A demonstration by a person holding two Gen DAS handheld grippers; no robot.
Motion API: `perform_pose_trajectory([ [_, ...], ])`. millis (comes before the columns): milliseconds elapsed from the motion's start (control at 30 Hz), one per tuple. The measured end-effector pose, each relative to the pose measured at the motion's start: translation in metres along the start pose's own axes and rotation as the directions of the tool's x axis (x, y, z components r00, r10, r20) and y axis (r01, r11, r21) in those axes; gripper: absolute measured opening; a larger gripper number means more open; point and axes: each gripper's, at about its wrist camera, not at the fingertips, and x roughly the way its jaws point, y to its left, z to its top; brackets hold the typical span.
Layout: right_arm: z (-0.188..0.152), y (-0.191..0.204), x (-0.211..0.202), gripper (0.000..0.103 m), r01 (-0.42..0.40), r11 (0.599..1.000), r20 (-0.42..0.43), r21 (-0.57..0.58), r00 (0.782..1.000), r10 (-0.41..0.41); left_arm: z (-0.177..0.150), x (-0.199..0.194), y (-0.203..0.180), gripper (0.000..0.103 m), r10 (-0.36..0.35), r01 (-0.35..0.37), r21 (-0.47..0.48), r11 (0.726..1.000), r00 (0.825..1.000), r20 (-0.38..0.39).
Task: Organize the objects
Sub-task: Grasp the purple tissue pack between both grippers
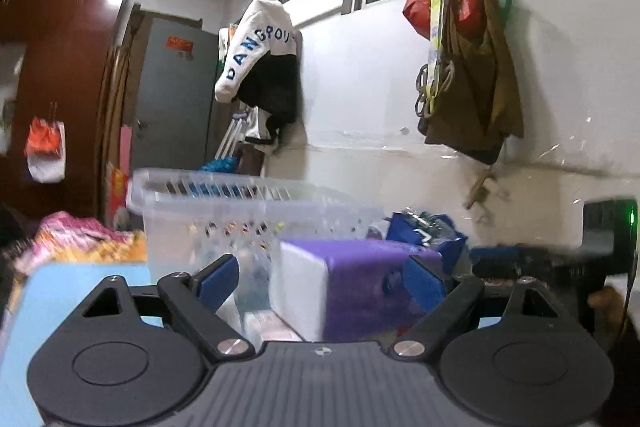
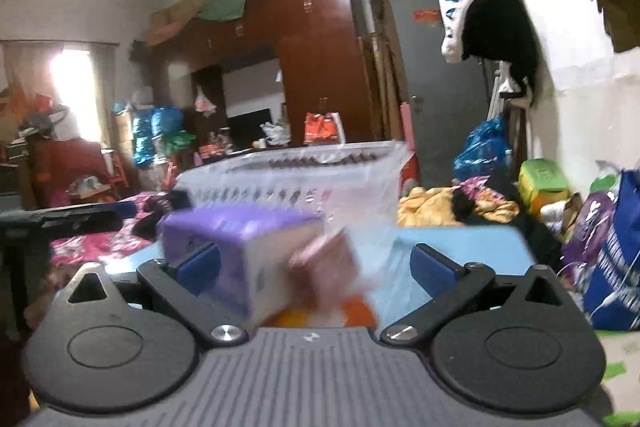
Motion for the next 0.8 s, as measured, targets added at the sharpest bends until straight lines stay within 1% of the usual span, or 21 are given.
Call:
perform_pose_trajectory([
  [133, 0.003, 0.016, 0.014, 0.101, -0.019, 0.998, -0.009, -0.067, 1.000, 0.019, -0.005, 0.012, 0.007, 0.092, -0.023, 0.023, -0.016, 1.000, 0.999, -0.024],
  [200, 0.005, 0.020, 0.022, 0.100, -0.030, 0.996, -0.021, -0.086, 0.999, 0.028, -0.008, 0.014, 0.008, 0.092, -0.049, 0.048, -0.020, 0.999, 0.998, -0.030],
  [300, 0.004, 0.022, 0.028, 0.096, -0.055, 0.995, -0.029, -0.085, 0.998, 0.052, -0.010, 0.019, 0.007, 0.092, -0.081, 0.081, -0.010, 0.997, 0.996, -0.042],
  [367, 0.000, 0.023, 0.029, 0.092, -0.071, 0.995, -0.035, -0.073, 0.997, 0.068, -0.012, 0.024, 0.004, 0.092, -0.088, 0.088, 0.003, 0.996, 0.995, -0.055],
  [433, -0.001, 0.025, 0.033, 0.086, -0.079, 0.994, -0.044, -0.077, 0.996, 0.076, -0.012, 0.029, 0.002, 0.092, -0.089, 0.090, 0.008, 0.996, 0.994, -0.068],
  [500, -0.003, 0.029, 0.035, 0.083, -0.077, 0.993, -0.046, -0.092, 0.996, 0.073, -0.012, 0.033, 0.001, 0.091, -0.092, 0.093, 0.009, 0.996, 0.993, -0.077],
  [567, -0.005, 0.031, 0.037, 0.077, -0.082, 0.992, -0.055, -0.100, 0.995, 0.077, -0.011, 0.036, 0.002, 0.091, -0.092, 0.093, 0.005, 0.996, 0.992, -0.083],
  [633, -0.006, 0.031, 0.043, 0.066, -0.083, 0.990, -0.073, -0.113, 0.994, 0.075, -0.012, 0.038, 0.003, 0.091, -0.096, 0.096, 0.001, 0.995, 0.991, -0.089],
  [667, -0.006, 0.030, 0.046, 0.062, -0.081, 0.990, -0.083, -0.115, 0.994, 0.072, -0.011, 0.040, 0.003, 0.091, -0.098, 0.098, -0.001, 0.995, 0.991, -0.092],
  [733, -0.008, 0.028, 0.046, 0.056, -0.068, 0.991, -0.074, -0.114, 0.995, 0.060, -0.011, 0.043, 0.004, 0.091, -0.098, 0.098, -0.006, 0.995, 0.990, -0.101],
  [800, -0.010, 0.026, 0.046, 0.056, -0.076, 0.991, -0.075, -0.109, 0.995, 0.068, -0.010, 0.046, 0.006, 0.091, -0.101, 0.100, -0.008, 0.995, 0.989, -0.110],
])
